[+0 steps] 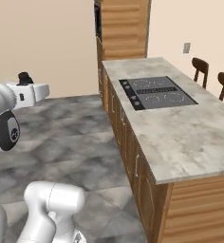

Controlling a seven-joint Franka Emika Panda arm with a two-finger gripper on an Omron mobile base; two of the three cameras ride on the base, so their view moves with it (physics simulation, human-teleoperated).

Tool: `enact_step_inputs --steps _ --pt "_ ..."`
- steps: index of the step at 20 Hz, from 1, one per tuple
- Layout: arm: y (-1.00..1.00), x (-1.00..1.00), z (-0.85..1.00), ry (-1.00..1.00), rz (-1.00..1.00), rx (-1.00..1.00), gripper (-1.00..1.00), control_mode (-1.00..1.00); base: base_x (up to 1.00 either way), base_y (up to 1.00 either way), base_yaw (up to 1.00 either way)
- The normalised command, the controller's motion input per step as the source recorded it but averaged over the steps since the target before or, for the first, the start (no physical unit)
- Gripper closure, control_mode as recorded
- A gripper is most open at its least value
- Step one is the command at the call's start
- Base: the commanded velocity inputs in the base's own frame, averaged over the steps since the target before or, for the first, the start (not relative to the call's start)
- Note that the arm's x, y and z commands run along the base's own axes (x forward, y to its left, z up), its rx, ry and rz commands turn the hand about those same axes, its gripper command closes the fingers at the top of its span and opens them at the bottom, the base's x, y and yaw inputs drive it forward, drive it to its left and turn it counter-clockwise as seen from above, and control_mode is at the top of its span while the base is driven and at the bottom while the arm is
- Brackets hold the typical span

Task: Collect the turmeric, mayonnaise, and shaker from the cabinet and place them next to the stove.

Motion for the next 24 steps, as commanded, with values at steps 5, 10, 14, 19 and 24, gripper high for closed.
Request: enact_step_inputs --steps 5,10,14,19,24 --pt "0.0 0.0 0.0 0.0 0.0 0.0 1.0 1.0 0.58 0.75 -0.45" --pt "0.0 0.0 0.0 0.0 0.0 0.0 1.0 1.0 0.57 0.81 -0.42" --pt "0.0 0.0 0.0 0.0 0.0 0.0 1.0 1.0 0.61 0.85 -0.4" --pt "0.0 0.0 0.0 0.0 0.0 0.0 1.0 1.0 0.62 0.85 -0.4" --pt "0.0 0.0 0.0 0.0 0.0 0.0 1.0 1.0 0.62 0.85 -0.4"
